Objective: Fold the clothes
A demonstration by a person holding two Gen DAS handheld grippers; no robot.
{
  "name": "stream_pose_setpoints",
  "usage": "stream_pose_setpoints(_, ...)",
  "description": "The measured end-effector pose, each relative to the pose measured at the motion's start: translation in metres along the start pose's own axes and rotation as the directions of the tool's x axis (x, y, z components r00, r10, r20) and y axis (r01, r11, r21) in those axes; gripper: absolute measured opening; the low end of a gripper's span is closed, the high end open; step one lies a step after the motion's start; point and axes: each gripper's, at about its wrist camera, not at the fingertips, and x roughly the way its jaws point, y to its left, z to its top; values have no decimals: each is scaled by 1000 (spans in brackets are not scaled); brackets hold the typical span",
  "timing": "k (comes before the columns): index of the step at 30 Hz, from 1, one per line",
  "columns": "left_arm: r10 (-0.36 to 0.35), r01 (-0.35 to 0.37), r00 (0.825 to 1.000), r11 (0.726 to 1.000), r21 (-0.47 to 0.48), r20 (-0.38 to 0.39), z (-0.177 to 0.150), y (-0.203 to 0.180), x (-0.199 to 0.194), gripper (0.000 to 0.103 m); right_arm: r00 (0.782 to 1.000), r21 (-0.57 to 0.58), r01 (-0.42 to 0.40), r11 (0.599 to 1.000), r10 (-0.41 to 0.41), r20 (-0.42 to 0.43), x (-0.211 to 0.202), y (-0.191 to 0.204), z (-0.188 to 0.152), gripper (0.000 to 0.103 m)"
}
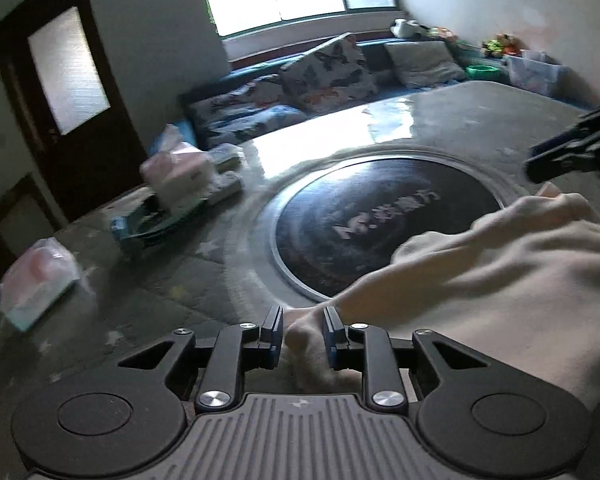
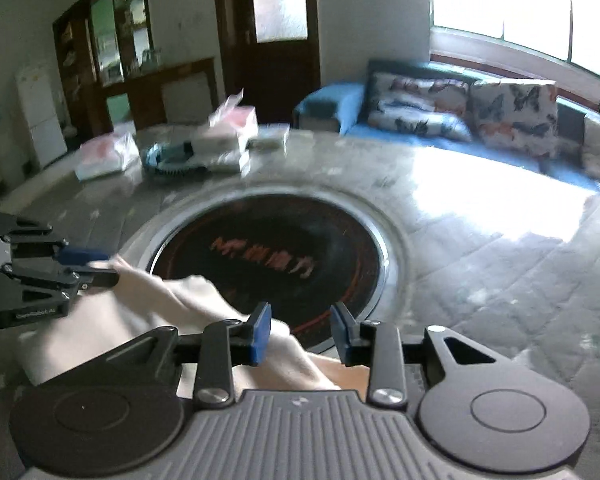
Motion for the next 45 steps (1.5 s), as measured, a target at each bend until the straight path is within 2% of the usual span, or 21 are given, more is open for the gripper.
stream_pose_setpoints(4, -10, 11, 1000, 999, -38, 25, 7, -1, -13, 24, 999, -5, -35, 999, 35, -1, -12, 8, -8, 32)
stream_pose_setpoints(7, -65, 67, 997, 997, -42, 49, 18, -12, -20, 25, 999, 8, -41, 999, 41, -26, -7, 10, -16, 31)
stream_pose_setpoints(12, -176, 177, 984, 982, -65, 25, 31, -34, -8, 25, 999, 95, 1, 995, 4, -48, 4, 0, -22, 28)
stream_pose_setpoints(15, -179, 179, 984, 981, -72, 4, 34, -44, 8, 25, 998, 107, 5, 994, 1, -58, 8, -3, -24, 23)
stream_pose_setpoints(20, -155, 150, 987, 982, -113, -39, 34, -44, 31, 25, 998, 56, 35, 998, -32, -57, 22, -1, -24, 23)
stream_pose_setpoints(25, -156, 151, 987, 980, -127, -36, 31, -39, 32, 25, 999, 79, 33, 996, -32, -11, -8, -10, -26, 24)
stream_pose_setpoints(30, -151, 146, 988, 982, -121, -34, 30, -42, 32, 25, 998, 94, 61, 994, -60, -22, -37, -21, -42, 24)
stream_pose_setpoints(38, -137, 131, 990, 984, -121, -40, 30, -42, 33, 27, 999, 136, 33, 990, -28, -39, -27, -24, -51, 23)
stream_pose_setpoints(40, -136, 130, 990, 984, -122, -39, 30, -42, 33, 27, 999, 130, 22, 991, -18, -35, -24, -21, -49, 21)
stream_pose_setpoints(42, -135, 129, 990, 984, -123, -39, 29, -42, 33, 27, 999, 133, 22, 991, -16, -46, -20, -20, -49, 11)
stream_pose_setpoints(44, -131, 125, 991, 984, -125, -38, 29, -42, 32, 29, 998, 122, 35, 992, -29, -51, -17, -19, -49, 4)
stream_pose_setpoints(45, -126, 121, 991, 985, -120, -36, 28, -42, 32, 29, 998, 99, 52, 994, -50, -25, -21, -16, -46, 4)
